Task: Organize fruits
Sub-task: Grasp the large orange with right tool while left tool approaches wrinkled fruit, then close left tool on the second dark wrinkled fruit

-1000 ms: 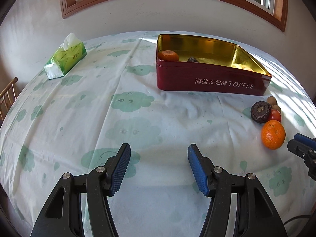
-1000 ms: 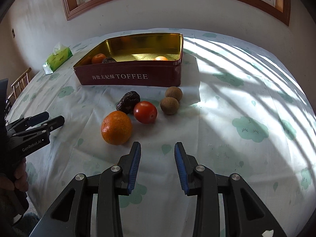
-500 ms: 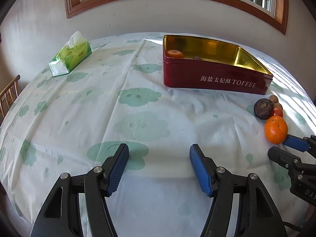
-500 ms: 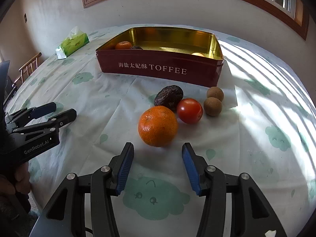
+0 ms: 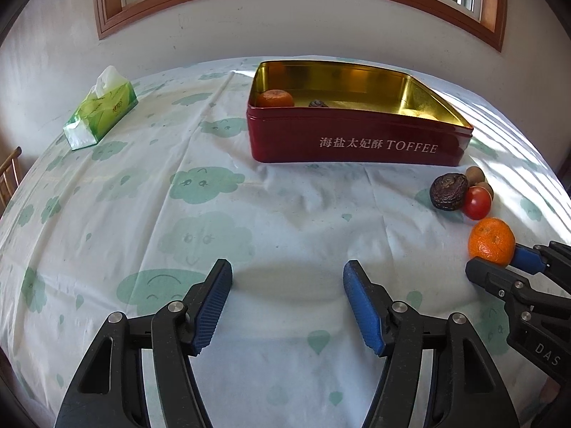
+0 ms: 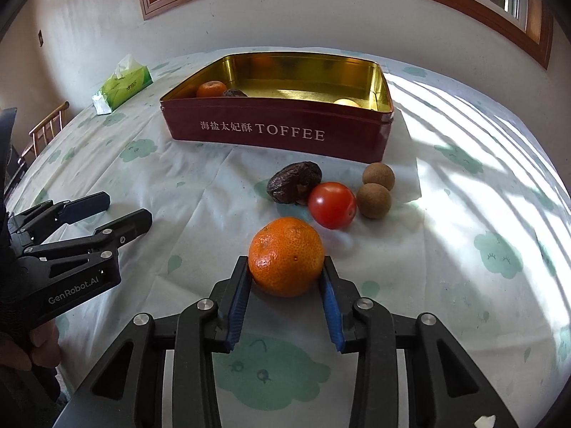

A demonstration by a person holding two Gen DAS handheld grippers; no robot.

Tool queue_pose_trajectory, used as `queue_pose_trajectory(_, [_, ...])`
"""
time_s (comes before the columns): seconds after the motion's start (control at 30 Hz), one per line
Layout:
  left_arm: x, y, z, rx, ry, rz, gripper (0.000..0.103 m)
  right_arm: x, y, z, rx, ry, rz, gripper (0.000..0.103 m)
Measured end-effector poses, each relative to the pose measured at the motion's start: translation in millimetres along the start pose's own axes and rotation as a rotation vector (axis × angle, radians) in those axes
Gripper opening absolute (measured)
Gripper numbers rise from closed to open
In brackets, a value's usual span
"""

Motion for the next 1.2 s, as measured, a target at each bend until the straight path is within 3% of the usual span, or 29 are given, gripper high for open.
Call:
queue_pose_trajectory(0.27, [-1,-58,-9,-0.093,-0.005,0.07,0.066,19,-72,9,-0.119,-0.023,0.094,0.035])
queue_pose_trajectory(0.5, [-4,-92,-17,-0.142,-0.013,0.112,0.066,16,-111,-4,-0.157,-0.049,0.142,0.035])
queue_pose_trajectory(1.0, [-23,-128,-43,-0.141,0.0,0.17,0.063,13,-128,-13,-0.174,-0.069,0.141,0.036])
queue_pose_trajectory(1.13, [-26,-130,-48,-0.141,-0.005,0.166,0.054,13,-128,-13,-0.174,-0.069,0.139,0.036])
queue_pose_trajectory(1.2, [-26,-129,-48,-0.144,-0.01,0.162,0.042,12,-127,-13,-0.174,-0.069,0.139,0.036])
Point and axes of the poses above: each gripper's, at about its wrist camera, not at the fingertips, and x roughly against the way its jaws point, y to its left, z to its underside, the point moved 10 cm from there along -x, roughly the way its jaws point, and after that the axes turned 6 degrees about -z, right-handed, at the moved point
